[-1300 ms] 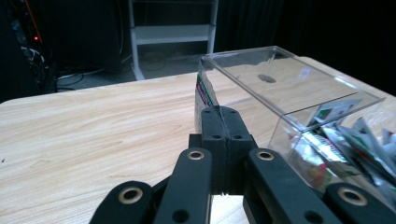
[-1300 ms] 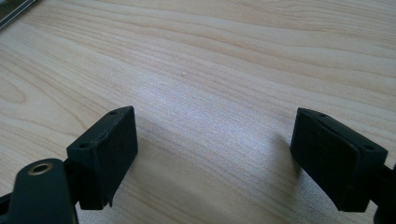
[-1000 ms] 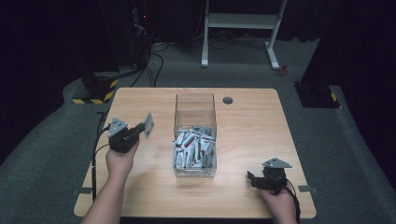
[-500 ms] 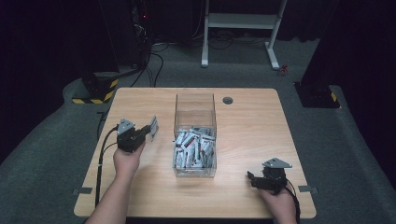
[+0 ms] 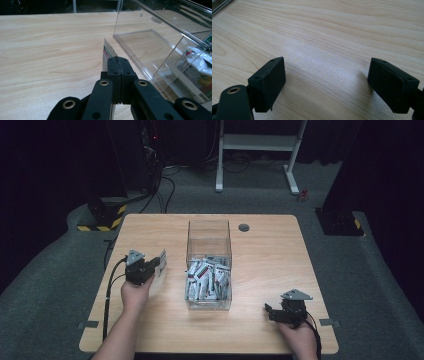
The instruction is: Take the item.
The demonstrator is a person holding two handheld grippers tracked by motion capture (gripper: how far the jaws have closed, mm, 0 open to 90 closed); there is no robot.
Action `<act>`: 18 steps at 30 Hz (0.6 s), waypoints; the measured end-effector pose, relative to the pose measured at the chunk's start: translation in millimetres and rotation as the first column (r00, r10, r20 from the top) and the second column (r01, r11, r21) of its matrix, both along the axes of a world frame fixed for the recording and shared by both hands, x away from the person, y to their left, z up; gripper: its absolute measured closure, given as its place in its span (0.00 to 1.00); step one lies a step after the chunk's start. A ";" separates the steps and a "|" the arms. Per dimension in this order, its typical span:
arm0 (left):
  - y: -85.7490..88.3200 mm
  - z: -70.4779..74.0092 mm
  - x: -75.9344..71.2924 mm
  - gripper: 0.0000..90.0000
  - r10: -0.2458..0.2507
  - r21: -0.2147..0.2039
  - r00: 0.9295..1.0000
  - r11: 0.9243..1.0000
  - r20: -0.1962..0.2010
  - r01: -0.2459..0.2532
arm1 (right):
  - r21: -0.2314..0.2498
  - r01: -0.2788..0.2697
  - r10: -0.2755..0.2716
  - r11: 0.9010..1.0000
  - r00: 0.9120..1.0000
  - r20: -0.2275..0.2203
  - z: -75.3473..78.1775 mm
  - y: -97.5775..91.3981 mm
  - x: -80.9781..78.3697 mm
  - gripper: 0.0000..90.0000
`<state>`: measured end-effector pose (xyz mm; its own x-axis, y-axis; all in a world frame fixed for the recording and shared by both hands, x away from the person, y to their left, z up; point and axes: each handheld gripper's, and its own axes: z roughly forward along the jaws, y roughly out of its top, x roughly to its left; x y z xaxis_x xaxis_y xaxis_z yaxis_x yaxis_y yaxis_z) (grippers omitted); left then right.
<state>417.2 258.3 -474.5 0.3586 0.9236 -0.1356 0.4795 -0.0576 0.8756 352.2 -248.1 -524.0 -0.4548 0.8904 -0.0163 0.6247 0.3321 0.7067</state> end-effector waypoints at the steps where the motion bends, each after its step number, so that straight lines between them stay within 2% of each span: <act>1: 0.0 -1.6 -0.4 0.99 0.002 0.002 1.000 1.000 -0.004 -0.002 | 0.000 0.000 0.000 1.000 1.000 0.000 0.0 0.0 0.0 0.16; 7: 4.1 -7.4 -2.8 0.99 0.017 0.003 1.000 1.000 -0.018 -0.017 | 0.000 0.000 0.000 1.000 1.000 0.000 0.0 0.0 0.0 0.16; 9: 5.6 -9.1 -3.3 0.95 0.023 0.013 0.999 1.000 -0.027 -0.023 | 0.000 0.000 0.000 1.000 1.000 0.000 0.0 0.0 0.0 0.16; 16: 8.5 -5.4 -9.7 0.80 0.048 0.034 0.999 0.998 0.020 -0.049 | 0.000 0.000 0.000 1.000 1.000 0.000 0.0 0.0 0.0 0.16; 18: 9.2 -3.4 -10.8 0.76 0.055 0.028 0.998 0.998 0.028 -0.056 | 0.000 0.000 0.000 1.000 1.000 0.000 0.0 0.0 0.0 0.16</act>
